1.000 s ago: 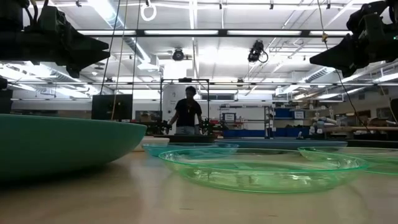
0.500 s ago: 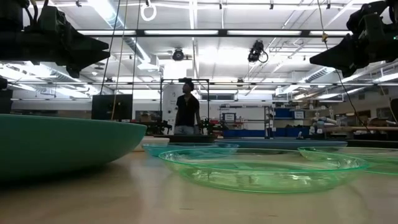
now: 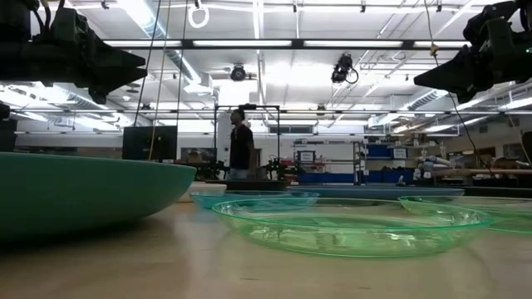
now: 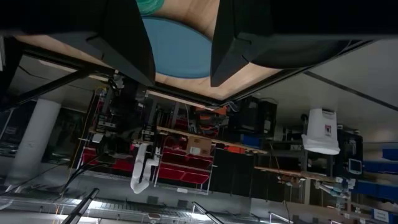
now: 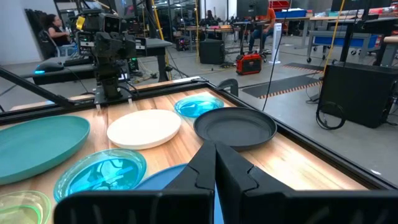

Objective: Stack plastic plates

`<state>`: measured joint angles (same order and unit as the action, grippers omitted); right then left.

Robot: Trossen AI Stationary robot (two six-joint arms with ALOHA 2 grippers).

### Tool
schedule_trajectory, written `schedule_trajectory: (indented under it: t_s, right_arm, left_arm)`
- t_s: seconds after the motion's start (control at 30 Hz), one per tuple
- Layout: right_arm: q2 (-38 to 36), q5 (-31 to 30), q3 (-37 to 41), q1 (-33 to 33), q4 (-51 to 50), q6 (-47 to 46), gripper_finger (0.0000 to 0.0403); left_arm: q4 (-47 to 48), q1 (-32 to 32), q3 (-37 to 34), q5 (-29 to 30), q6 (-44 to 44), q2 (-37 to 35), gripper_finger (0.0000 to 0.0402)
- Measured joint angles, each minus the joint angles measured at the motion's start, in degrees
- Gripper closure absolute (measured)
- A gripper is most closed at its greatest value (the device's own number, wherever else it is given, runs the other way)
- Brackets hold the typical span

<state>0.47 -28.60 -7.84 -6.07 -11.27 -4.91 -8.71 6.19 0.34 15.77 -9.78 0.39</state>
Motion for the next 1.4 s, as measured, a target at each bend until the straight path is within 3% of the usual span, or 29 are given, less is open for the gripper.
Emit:
schedule_trajectory:
  t_s: [0.6, 0.73, 0.9, 1.23, 1.4]
  right_arm:
    - [0.0, 0.0, 0.0, 0.0, 0.0, 0.0, 0.0393]
    - [0.0, -0.2, 0.0, 0.0, 0.5, 2.1, 0.0393]
    - [0.0, -0.7, 0.0, 0.1, 5.8, 2.2, 0.0393]
    - [0.0, 0.0, 0.0, 0.1, 16.1, 5.1, 0.0393]
    - [0.0, -0.1, 0.0, 0.1, 17.2, -0.3, 0.0393]
  left_arm:
    - [0.0, 0.0, 0.0, 0.0, -0.2, 0.0, 0.0240]
    - [-3.2, 0.0, 0.0, 0.0, -5.2, 0.0, 0.0240]
    - [-7.7, 0.0, 0.0, 0.1, -6.1, 0.0, 0.0240]
    - [-8.1, 0.1, 0.0, 0.1, -7.1, 0.0, 0.0240]
    - [-8.3, 0.1, 0.0, 0.0, -8.4, 0.0, 0.0240]
